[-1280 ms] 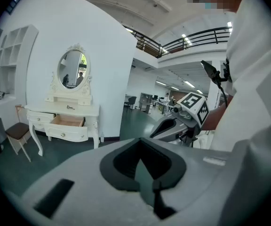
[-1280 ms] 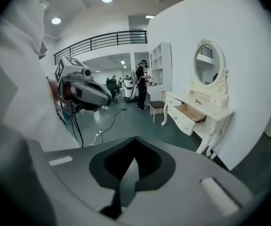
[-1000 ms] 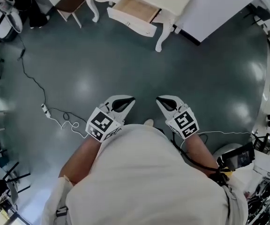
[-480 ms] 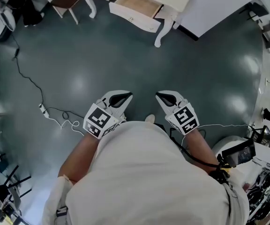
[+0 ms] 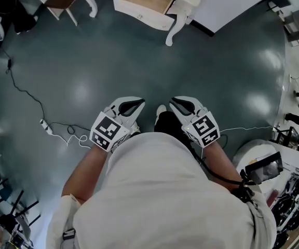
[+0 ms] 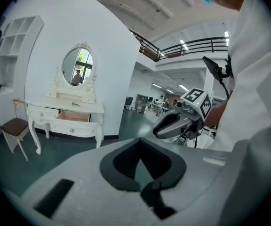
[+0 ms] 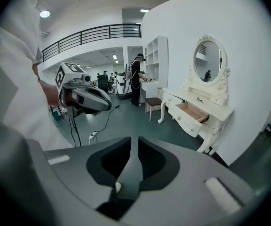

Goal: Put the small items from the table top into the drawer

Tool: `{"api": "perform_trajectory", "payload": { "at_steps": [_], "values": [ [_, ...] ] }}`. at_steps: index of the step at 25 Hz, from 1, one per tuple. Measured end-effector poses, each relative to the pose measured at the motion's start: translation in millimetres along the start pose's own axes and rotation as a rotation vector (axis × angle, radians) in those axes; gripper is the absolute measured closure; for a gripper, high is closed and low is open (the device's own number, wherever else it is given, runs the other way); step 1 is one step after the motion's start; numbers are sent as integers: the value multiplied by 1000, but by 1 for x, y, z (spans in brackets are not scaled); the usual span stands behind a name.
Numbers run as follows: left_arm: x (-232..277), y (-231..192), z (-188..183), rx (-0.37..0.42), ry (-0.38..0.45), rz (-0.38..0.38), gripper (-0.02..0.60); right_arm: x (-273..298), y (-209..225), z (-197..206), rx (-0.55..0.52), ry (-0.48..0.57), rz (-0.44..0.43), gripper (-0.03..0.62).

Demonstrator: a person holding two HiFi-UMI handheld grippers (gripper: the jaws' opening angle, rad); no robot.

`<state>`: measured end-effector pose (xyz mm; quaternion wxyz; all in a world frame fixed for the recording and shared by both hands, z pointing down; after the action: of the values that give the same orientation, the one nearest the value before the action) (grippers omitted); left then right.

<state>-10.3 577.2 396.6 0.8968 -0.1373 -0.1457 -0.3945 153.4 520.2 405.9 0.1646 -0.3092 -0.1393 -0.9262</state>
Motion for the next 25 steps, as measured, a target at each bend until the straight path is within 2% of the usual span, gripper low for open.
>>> {"api": "perform_trajectory", "payload": {
  "at_steps": [6,16,20,25],
  "values": [
    [42,-30,-27,0,-2,-17,574,11,59,-23,4,22,-13,560],
    [159,-120,-108,-19,-52,-129,554,28,232,-92,-42,87,-94,588],
    [197,-150,-139,-20,-76,-188,554,22,287,-100,-48,74,-120,592],
    [237,-200,-163,-23,-109,-226,554,36,348,-107,-33,63,-127,592]
  ]
}}
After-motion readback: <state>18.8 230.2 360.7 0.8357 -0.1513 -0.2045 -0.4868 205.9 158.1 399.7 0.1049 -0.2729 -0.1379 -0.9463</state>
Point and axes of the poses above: the fingertips, and each gripper's own axes: x forward along the fingers, y to its right, z out of its underside, the point moved 6 cm from there along -x, backward along the fingers, and after that the axes turned 8 degrees about x, right-handed, at the moved point
